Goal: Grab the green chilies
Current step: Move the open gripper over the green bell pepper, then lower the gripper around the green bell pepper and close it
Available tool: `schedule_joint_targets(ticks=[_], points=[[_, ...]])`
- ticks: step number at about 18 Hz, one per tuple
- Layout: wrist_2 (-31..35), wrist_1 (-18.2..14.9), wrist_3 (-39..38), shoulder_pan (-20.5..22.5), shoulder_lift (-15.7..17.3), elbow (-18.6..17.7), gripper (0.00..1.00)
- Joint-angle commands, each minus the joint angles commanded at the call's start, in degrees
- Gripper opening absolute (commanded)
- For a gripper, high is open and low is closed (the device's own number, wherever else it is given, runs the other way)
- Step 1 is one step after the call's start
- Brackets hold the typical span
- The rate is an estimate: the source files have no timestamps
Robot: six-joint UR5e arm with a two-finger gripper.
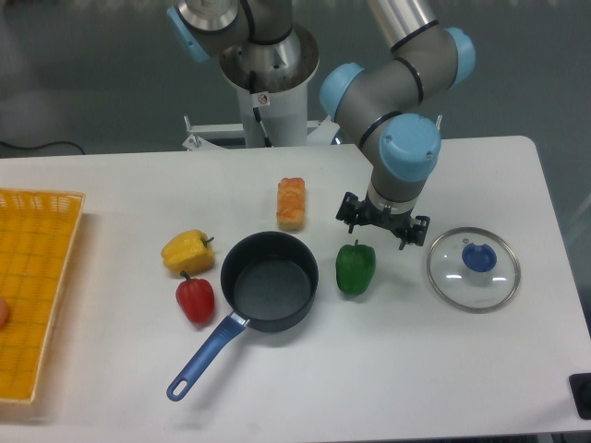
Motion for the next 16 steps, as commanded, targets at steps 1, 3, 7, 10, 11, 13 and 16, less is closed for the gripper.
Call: schedule_joint_targets(ticks=[1,3,7,10,11,13,16], points=[[0.0,0.88,-1.05,-0.35,-0.09,0.0,1.0],[0.0,2.11,-2.72,-1.05,-0.97,0.0,1.0],[0.17,3.69,-3.61,-1.94,-2.11,0.0,1.0],[0.44,4.05,-3.61,-1.94,-2.81,0.0,1.0],[0.44,4.14,-3.61,-1.94,-3.08,0.0,1.0],[0.96,4.57,-3.61,-1.94,-3.6,-0.09,1.0],[1.23,5.02,-3.87,-2.11,-4.13,-0.44,1.0]])
